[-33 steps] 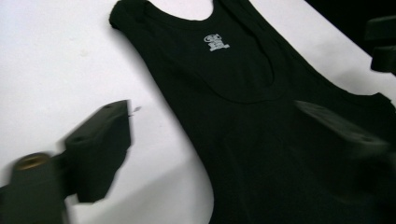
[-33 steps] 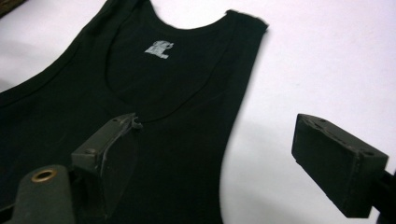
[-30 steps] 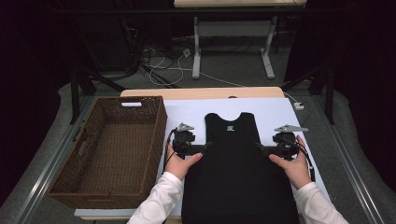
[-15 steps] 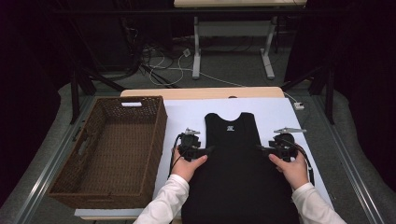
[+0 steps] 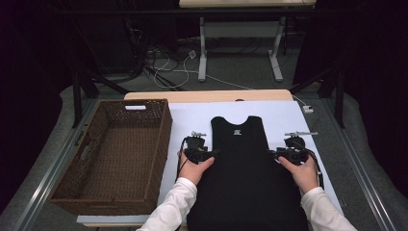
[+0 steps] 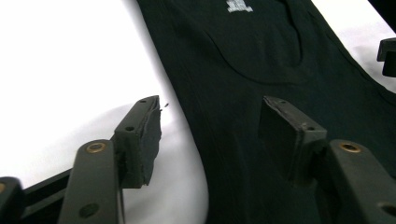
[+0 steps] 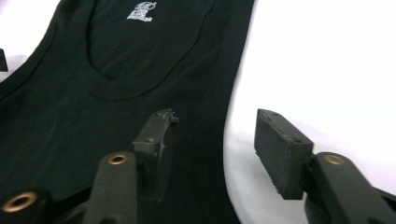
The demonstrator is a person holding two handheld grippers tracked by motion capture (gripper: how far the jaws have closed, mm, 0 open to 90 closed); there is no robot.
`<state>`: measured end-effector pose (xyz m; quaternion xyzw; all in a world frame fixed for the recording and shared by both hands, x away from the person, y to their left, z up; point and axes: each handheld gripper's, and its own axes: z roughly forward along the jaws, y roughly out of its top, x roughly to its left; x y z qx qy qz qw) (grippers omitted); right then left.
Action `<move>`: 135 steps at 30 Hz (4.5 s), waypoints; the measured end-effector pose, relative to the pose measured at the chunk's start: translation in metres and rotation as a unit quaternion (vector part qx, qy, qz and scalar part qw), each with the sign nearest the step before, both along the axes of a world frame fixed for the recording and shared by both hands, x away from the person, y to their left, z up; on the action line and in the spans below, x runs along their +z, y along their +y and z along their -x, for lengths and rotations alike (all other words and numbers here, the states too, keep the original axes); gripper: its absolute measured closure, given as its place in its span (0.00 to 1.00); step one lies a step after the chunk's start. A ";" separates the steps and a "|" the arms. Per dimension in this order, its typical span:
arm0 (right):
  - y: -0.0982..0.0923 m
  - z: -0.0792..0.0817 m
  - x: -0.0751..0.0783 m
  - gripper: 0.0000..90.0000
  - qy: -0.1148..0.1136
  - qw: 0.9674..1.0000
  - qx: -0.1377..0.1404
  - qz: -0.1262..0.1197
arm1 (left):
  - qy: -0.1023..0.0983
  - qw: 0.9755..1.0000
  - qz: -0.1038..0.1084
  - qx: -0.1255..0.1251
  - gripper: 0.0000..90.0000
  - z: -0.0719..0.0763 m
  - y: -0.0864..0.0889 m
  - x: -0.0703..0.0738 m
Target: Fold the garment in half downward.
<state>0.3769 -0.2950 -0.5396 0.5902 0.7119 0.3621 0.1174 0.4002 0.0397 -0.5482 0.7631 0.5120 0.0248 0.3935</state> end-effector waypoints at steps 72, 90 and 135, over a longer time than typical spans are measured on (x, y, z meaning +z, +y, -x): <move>0.012 0.072 0.005 0.75 0.020 0.997 0.074 0.010 | 0.008 0.996 -0.039 -0.084 0.76 0.073 0.007 0.010; 0.017 0.017 0.033 0.42 -0.053 0.985 0.144 0.078 | -0.073 0.992 -0.073 -0.070 0.39 0.012 -0.002 0.046; 0.032 -0.081 0.019 0.52 -0.113 0.977 0.152 0.099 | -0.102 0.976 -0.125 -0.147 0.50 -0.069 -0.041 0.029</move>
